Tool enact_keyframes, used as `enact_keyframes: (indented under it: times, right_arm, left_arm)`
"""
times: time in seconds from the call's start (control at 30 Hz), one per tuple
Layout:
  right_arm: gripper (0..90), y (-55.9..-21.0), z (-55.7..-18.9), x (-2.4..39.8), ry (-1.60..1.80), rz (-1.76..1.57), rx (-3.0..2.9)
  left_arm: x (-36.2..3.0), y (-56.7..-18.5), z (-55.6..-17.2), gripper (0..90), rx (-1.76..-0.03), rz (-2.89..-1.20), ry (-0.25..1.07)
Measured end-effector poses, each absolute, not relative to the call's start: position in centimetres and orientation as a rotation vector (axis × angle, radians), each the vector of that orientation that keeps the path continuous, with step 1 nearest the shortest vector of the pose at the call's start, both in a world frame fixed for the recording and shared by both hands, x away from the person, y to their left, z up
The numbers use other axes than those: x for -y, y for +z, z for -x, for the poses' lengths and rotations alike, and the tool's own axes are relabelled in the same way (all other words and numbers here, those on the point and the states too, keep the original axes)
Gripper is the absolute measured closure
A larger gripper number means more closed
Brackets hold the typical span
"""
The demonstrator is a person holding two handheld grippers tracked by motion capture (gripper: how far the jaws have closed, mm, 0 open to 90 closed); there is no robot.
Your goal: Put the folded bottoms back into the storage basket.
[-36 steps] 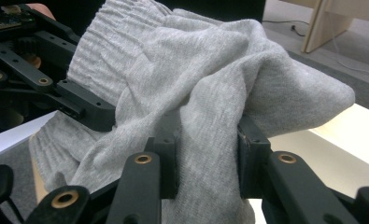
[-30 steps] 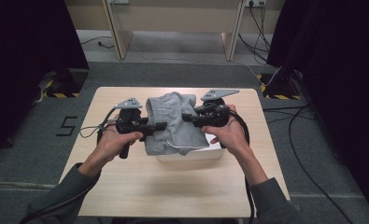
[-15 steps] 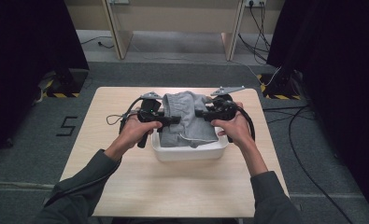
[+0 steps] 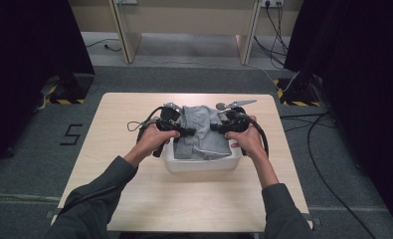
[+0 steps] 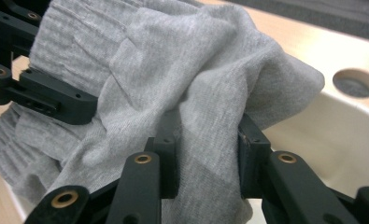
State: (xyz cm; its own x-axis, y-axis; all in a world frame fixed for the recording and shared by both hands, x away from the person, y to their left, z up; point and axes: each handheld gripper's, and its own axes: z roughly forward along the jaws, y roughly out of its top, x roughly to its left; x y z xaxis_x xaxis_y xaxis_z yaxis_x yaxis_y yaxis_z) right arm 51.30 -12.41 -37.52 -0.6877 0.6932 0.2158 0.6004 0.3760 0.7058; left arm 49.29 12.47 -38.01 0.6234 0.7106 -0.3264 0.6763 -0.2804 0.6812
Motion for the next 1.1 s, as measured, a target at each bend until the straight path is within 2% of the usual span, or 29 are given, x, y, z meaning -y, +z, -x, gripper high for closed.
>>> enact_keyframes:
  times: [0.37,0.57,0.6,0.67,0.77,1.1]
  right_arm:
    - [67.8,-40.7,-51.7,12.4,1.120,-1.254,-2.552]
    - [66.3,-41.6,-51.6,12.3,0.998,-1.262,-2.549]
    - [62.5,-41.8,-51.6,12.2,0.935,-1.266,-2.553]
    - [47.9,-42.3,-51.7,12.0,0.840,-1.298,-2.573]
    - [39.5,-42.2,-51.8,12.0,0.790,-1.303,-2.522]
    - [41.1,-39.5,-50.8,12.8,0.939,-1.262,-2.460]
  left_arm:
    - [-12.7,-40.4,-49.8,61.2,-1.131,-2.087,0.002]
    - [-13.8,-40.7,-49.8,62.7,-1.168,-2.128,0.091]
    - [-14.0,-40.6,-49.9,62.3,-1.172,-2.119,0.091]
    - [-14.3,-40.2,-49.7,61.2,-1.163,-2.100,0.083]
    - [-13.9,-39.6,-49.1,59.1,-1.121,-2.119,0.106]
    - [-13.0,-39.2,-48.3,57.9,-1.073,-2.125,0.115]
